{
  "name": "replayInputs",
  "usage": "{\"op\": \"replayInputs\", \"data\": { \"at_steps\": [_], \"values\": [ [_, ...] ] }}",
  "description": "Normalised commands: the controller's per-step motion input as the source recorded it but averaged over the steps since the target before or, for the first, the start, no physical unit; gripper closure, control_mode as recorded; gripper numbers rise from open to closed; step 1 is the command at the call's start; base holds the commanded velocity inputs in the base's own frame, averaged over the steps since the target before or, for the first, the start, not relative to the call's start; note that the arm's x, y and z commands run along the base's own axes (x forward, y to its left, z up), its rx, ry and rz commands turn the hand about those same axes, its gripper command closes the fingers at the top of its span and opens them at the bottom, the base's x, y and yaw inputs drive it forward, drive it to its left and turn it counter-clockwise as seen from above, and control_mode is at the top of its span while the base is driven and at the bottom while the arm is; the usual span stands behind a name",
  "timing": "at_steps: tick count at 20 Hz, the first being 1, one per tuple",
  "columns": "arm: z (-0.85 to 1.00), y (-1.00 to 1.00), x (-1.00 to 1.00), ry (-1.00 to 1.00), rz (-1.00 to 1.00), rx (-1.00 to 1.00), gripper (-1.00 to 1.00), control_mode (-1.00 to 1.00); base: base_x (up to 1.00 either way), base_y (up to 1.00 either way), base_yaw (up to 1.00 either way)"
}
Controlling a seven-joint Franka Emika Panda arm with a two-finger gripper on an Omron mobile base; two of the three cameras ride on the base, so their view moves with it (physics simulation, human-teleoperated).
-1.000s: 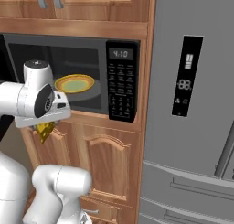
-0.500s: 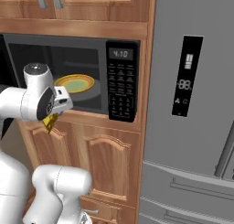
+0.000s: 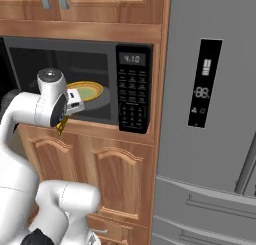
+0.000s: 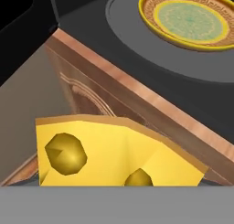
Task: Pick the cheese from the counter and place it in the microwave. Then turn on the microwave.
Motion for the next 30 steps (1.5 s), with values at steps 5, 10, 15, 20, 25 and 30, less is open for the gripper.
{"op": "replayInputs", "data": {
  "at_steps": [5,10,15,20,25,30],
  "values": [
    [0.13,0.30,0.40,-0.03,-0.01,0.01,1.00,-1.00,0.00,0.00,0.00],
    [0.13,0.17,0.40,-0.03,-0.06,0.01,1.00,-1.00,0.00,0.00,0.00],
    [0.00,0.00,0.27,-0.11,-0.08,0.02,1.00,-1.00,0.00,0.00,0.00],
    [0.00,0.00,0.04,-0.20,-0.08,0.03,1.00,-1.00,0.00,0.00,0.00],
    [0.00,0.00,0.12,-0.19,-0.08,0.04,1.00,-1.00,0.00,0.00,0.00],
    [0.19,0.00,0.28,-0.03,-0.09,0.11,1.00,-1.00,0.00,0.00,0.00]
  ]
}}
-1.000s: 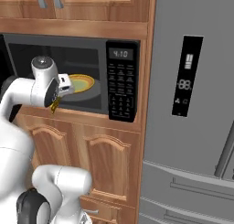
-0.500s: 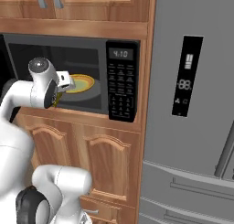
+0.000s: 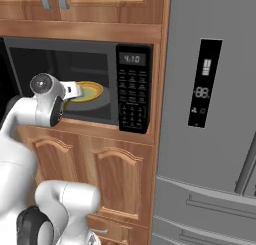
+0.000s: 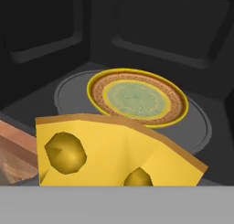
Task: Pick the cheese from the counter and place it in the microwave. Then turn on the microwave.
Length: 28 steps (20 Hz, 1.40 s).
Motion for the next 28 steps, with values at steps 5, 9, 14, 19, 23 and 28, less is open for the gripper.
{"op": "replayInputs", "data": {
  "at_steps": [5,9,14,19,23,28],
  "values": [
    [0.32,0.00,0.37,0.00,-0.09,0.12,1.00,-1.00,0.00,0.00,0.00],
    [0.09,0.00,0.49,0.00,-0.10,0.09,1.00,-1.00,0.00,0.00,0.00],
    [-0.20,0.00,0.46,0.00,-0.10,0.05,1.00,-1.00,0.00,0.00,0.00],
    [-0.12,0.00,0.36,-0.02,-0.09,0.06,1.00,-1.00,0.00,0.00,0.00],
    [0.00,0.01,0.47,0.00,-0.09,0.07,1.00,-1.00,0.00,0.00,0.00],
    [-0.12,0.03,0.38,0.00,-0.07,0.07,1.00,-1.00,0.00,0.00,0.00]
  ]
}}
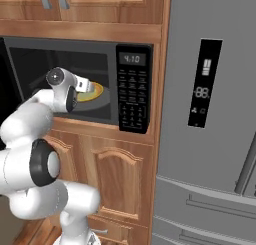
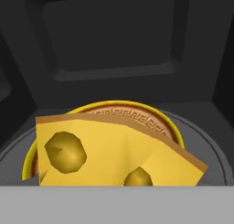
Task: Pick the cheese from the counter and place it in the microwave. Then turn on the microwave.
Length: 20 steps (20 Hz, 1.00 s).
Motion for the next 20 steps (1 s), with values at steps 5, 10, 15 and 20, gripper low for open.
{"op": "replayInputs", "data": {
  "at_steps": [5,10,15,20],
  "values": [
    [-0.22,0.11,0.41,0.00,-0.04,0.05,1.00,-1.00,0.00,0.00,0.00],
    [-0.16,0.03,0.36,0.00,-0.02,0.05,1.00,-1.00,0.00,0.00,0.00],
    [-0.14,0.01,0.36,0.00,-0.02,0.05,1.00,-1.00,0.00,0.00,0.00],
    [-0.13,0.03,0.35,0.00,-0.02,0.04,1.00,-1.00,0.00,0.00,0.00]
  ]
}}
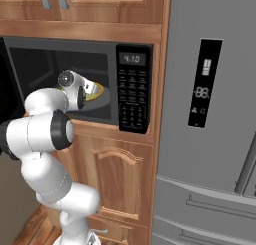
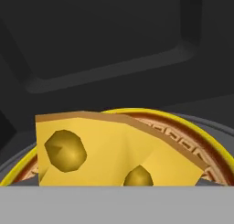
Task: Pick the cheese from the counter and place it in the microwave. Then turn on the microwave.
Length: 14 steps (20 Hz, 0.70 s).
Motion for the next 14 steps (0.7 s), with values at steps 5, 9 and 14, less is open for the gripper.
{"op": "replayInputs", "data": {
  "at_steps": [5,9,14],
  "values": [
    [-0.08,0.06,0.28,0.00,-0.02,0.02,1.00,-1.00,0.00,0.00,0.00],
    [-0.06,0.04,0.02,0.00,-0.01,0.01,-1.00,-1.00,0.00,0.00,0.00],
    [-0.05,0.04,-0.13,0.00,-0.02,0.00,-1.00,-1.00,0.00,0.00,0.00]
  ]
}}
